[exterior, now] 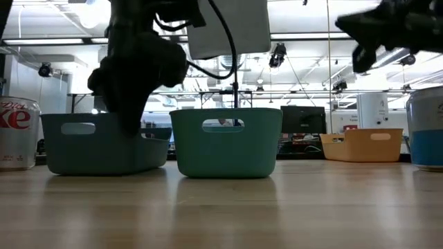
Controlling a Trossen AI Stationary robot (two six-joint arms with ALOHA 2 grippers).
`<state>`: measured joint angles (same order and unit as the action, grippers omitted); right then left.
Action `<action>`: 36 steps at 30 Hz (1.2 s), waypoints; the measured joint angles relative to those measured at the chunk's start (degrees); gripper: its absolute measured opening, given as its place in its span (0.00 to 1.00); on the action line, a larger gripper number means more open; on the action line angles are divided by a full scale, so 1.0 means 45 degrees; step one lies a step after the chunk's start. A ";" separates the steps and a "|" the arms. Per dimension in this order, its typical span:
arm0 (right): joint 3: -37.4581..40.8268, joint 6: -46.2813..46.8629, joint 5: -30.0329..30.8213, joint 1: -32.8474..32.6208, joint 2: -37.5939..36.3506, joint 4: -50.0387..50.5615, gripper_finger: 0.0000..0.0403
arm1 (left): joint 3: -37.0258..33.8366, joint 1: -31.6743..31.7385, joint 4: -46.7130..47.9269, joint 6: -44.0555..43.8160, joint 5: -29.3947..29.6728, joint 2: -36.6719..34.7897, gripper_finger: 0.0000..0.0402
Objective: Sort soda cans
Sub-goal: Move the blue bin beside the green bin, then move the yellow bin beside the green bin
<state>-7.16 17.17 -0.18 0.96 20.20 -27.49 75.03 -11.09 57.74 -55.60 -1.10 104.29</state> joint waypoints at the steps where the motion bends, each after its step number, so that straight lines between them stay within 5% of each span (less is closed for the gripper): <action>1: -0.0397 -0.0081 0.0048 0.0008 0.0330 0.0037 0.06 | 0.0145 0.0000 0.0108 0.0127 0.0000 0.0005 0.32; 5: -0.2374 -0.1003 0.0146 0.0008 0.2207 0.1326 0.06 | 0.0924 -0.0070 0.0846 0.0477 0.0127 -0.0125 0.46; 8: -0.4525 -0.2020 0.1464 0.0008 0.3562 0.4668 0.09 | 0.1802 -0.0296 0.1632 0.0961 0.0904 -0.0462 0.54; 13: -0.8509 -0.1952 0.4975 0.0552 0.6100 1.1709 0.24 | 0.2588 -0.1190 0.1989 0.1400 0.3946 -0.1962 0.64; 20: -1.1289 -0.0316 0.4902 0.3555 0.9645 1.6930 0.57 | 0.1201 -0.2392 -0.0280 0.2228 0.8468 -0.3983 0.69; 29: -1.1128 -0.0672 0.3602 0.6700 1.2699 1.9334 0.75 | -0.4339 -0.2086 -1.0198 0.6273 0.5055 -0.5371 0.69; 36: -1.0996 -0.1041 0.2351 0.8226 1.3660 1.9288 0.70 | -0.6601 -0.1989 -1.2484 0.6279 0.4353 -0.5722 0.69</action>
<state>-56.65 12.48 10.40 37.98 81.67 59.30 45.32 -20.04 1.56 -27.34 18.48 78.54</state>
